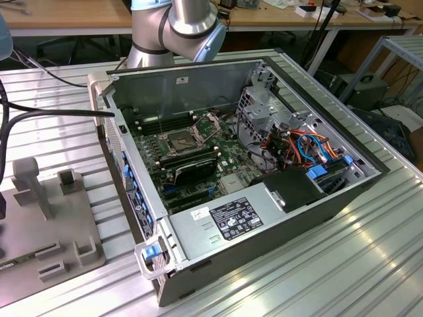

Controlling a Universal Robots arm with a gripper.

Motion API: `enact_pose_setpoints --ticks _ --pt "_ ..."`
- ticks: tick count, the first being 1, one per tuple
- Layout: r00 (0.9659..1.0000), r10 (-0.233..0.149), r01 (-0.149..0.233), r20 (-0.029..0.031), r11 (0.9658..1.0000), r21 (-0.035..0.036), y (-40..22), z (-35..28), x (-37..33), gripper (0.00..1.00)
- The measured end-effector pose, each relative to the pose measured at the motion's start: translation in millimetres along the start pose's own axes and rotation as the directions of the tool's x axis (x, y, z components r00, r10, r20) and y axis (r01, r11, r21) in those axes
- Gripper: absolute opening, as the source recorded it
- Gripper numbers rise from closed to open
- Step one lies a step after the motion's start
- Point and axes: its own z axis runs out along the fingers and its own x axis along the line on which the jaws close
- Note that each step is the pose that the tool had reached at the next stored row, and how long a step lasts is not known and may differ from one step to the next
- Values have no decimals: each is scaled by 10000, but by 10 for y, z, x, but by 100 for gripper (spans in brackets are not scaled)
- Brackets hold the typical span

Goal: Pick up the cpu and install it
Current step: 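Pick up the cpu and move it towards the insertion slot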

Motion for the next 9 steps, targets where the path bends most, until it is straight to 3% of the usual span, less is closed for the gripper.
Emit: enact_pose_setpoints --ticks 9 --pt "10000 0 0 -3 10000 2 0 64 1 78"
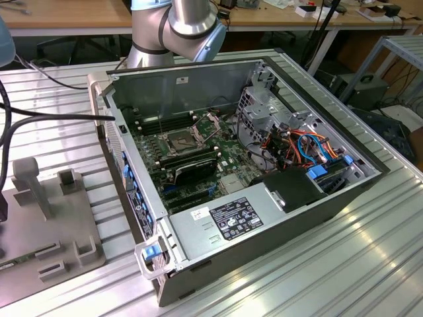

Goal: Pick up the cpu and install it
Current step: 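Pick up the cpu and move it towards the insertion slot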

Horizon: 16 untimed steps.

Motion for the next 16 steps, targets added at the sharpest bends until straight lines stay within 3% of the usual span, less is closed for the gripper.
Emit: enact_pose_setpoints --ticks 16 --pt "10000 0 0 0 10000 0 0 20 0 78"
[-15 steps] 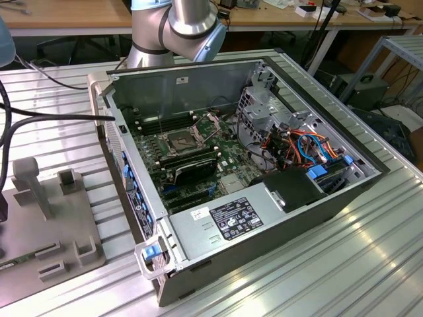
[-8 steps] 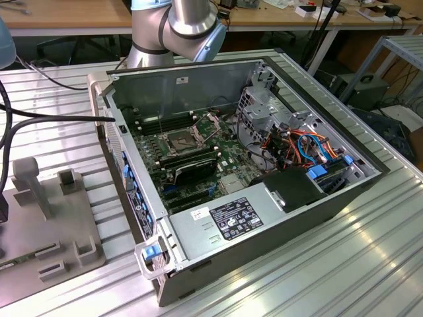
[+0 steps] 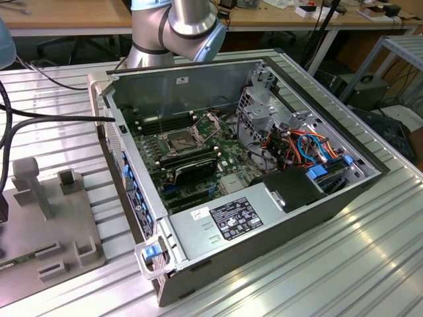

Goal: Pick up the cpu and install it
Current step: 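Pick up the cpu and move it towards the insertion slot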

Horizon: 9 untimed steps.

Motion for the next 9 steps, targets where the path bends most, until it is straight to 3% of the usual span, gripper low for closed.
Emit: enact_pose_setpoints --ticks 4,9 --pt "10000 0 0 6 10000 -4 1 14 -1 78" --pt "10000 0 0 0 10000 3 1 127 1 78"
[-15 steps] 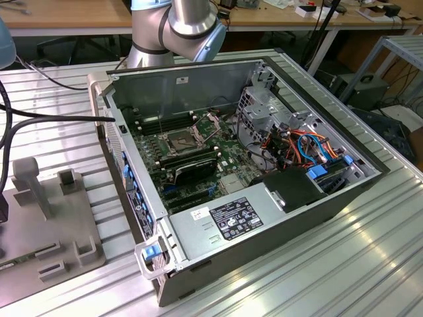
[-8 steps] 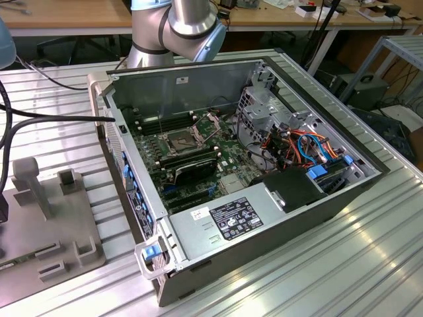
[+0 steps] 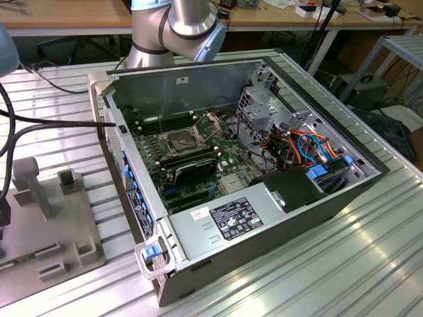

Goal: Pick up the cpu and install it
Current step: 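Pick up the cpu and move it towards the insertion slot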

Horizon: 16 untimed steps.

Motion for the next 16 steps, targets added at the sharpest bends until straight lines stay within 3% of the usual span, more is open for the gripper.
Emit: enact_pose_setpoints --ticks 4,8,13,16 --pt "10000 0 0 1 10000 5 1 59 0 78" --pt "10000 -7 7 1 10000 7 1 62 1 78" --pt "9985 -556 556 8 9985 2 1 70 0 78" --pt "9981 -615 615 10 9981 0 11 86 2 78"
